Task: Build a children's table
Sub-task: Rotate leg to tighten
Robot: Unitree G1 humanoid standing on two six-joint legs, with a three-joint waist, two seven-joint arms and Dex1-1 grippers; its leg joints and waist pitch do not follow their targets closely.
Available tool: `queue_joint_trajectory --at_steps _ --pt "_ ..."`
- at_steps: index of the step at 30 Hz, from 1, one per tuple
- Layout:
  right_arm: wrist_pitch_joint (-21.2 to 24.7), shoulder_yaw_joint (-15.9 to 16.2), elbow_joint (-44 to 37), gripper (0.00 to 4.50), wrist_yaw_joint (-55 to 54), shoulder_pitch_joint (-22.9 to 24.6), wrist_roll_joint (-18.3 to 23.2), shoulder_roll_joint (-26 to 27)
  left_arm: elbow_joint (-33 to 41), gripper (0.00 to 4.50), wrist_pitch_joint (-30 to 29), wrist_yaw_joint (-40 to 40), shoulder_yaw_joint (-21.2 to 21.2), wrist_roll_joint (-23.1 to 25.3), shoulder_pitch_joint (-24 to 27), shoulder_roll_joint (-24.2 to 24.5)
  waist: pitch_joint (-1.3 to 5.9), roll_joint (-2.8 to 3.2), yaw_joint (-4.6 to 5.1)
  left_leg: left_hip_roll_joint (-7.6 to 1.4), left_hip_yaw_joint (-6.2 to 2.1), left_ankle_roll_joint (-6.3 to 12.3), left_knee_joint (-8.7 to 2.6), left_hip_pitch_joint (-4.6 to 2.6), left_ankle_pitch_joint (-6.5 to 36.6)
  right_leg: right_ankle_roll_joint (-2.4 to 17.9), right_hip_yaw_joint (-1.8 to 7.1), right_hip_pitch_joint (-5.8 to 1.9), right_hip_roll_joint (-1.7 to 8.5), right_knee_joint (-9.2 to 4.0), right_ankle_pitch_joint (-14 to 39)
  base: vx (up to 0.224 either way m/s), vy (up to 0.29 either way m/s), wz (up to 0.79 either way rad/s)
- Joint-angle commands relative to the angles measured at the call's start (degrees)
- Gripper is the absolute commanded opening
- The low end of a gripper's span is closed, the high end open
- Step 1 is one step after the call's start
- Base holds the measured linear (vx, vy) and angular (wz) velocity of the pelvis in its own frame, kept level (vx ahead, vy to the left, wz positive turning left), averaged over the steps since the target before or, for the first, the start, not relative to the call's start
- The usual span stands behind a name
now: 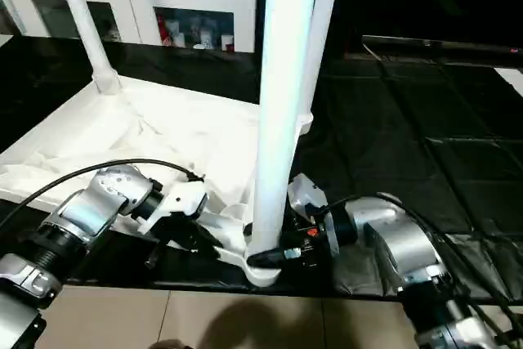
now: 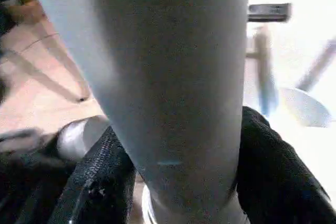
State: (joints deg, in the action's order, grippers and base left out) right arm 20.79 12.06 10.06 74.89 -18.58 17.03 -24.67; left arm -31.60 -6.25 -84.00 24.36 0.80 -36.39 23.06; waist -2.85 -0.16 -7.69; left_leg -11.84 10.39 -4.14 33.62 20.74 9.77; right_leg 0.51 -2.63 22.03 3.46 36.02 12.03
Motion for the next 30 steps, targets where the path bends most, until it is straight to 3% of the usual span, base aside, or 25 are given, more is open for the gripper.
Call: queue_joint_trajectory --at_steps 1,3,7,9,10,15,20,21,26,30 --pt "1.0 0.8 0.7 2.20 -8.5 -0.4 -1.5 4.1 0.1 0.00 -3.9 5.7 -1.4 -1.6 -1.5 -4.7 3.04 -0.31 0.67 -1.36 -0.63 -1.11 -4.10 -0.69 14.2 10.1 2.43 -1.81 4.48 -5.45 17.2 0.000 0.000 0.00" --pt "0.6 -0.3 1.7 2.17 -15.4 -0.6 -3.2 7.5 0.2 0.00 -6.1 9.5 -2.8 -1.9 -1.7 -6.6 3.05 -0.20 1.60 -1.22 -0.96 -1.76 -4.37 -0.30 14.3 9.1 2.31 -2.27 4.47 -5.49 18.8 0.000 0.000 0.00" --pt "0.7 -1.6 4.1 2.05 -26.1 -1.8 -5.8 13.1 -0.1 0.00 -9.7 15.6 -4.7 -2.0 -2.5 -9.8 3.13 -0.29 3.41 -1.00 -0.75 -1.06 -4.09 -0.37 13.5 10.5 2.45 -2.12 4.17 -5.40 15.0 0.000 0.000 0.00" --pt "1.2 -2.1 5.8 2.02 -32.4 -2.9 -7.1 16.9 -0.9 0.00 -11.9 20.8 -6.3 -2.0 -3.4 -12.3 3.14 -0.26 4.14 -0.71 -0.77 -1.15 -4.03 -0.27 13.0 9.9 2.31 -2.16 4.16 -5.70 17.5 0.000 0.000 0.00" --pt "1.4 -2.4 6.6 2.01 -35.3 -3.5 -7.6 18.6 -1.3 0.00 -13.0 23.3 -7.2 -2.1 -3.8 -13.6 3.15 -0.19 4.11 -0.74 -0.78 -1.17 -4.01 -0.33 12.9 9.7 2.36 -2.15 4.17 -5.76 17.6 0.000 0.000 0.00" --pt "0.6 -3.5 10.7 1.99 -45.6 -6.9 -10.8 25.1 -1.9 0.00 -16.9 33.3 -10.5 -1.3 -5.4 -18.6 3.50 -0.12 4.72 -0.73 -0.62 0.12 -3.91 -0.25 9.4 12.0 2.47 -2.48 3.90 -5.08 8.2 0.000 0.000 0.00" --pt "-0.5 -3.7 11.1 1.99 -44.8 -7.4 -10.5 26.5 -1.2 0.00 -17.5 34.1 -10.1 -0.6 -5.2 -18.8 3.65 -0.17 4.49 -0.66 -0.47 1.99 -3.81 -0.17 7.0 12.5 2.47 -2.90 3.83 -4.87 3.5 0.000 0.000 0.00" --pt "-0.3 -4.3 10.7 2.52 -44.1 -7.2 -9.7 26.6 -0.8 0.00 -17.7 33.9 -10.1 -0.3 -4.8 -18.4 3.63 -0.03 4.48 -0.73 -0.46 2.34 -3.83 -0.20 7.0 12.7 2.47 -2.92 3.88 -4.86 2.8 0.000 0.000 0.00" --pt "-0.3 -4.6 10.1 2.76 -43.1 -6.7 -9.3 25.9 -0.7 0.00 -17.5 33.7 -10.3 0.1 -4.5 -17.6 3.42 0.06 4.61 -0.90 -0.50 1.70 -4.08 -0.42 9.3 12.4 2.49 -2.78 3.99 -5.26 6.7 0.000 0.000 0.00" --pt "-0.5 -5.8 7.9 3.14 -39.1 -5.1 -7.6 22.6 -0.6 0.00 -16.5 31.2 -10.3 -0.1 -4.3 -15.6 3.59 0.01 4.36 -0.92 -0.45 2.41 -3.95 -0.35 7.9 12.7 2.55 -3.03 3.94 -4.98 3.2 0.000 0.000 0.00"
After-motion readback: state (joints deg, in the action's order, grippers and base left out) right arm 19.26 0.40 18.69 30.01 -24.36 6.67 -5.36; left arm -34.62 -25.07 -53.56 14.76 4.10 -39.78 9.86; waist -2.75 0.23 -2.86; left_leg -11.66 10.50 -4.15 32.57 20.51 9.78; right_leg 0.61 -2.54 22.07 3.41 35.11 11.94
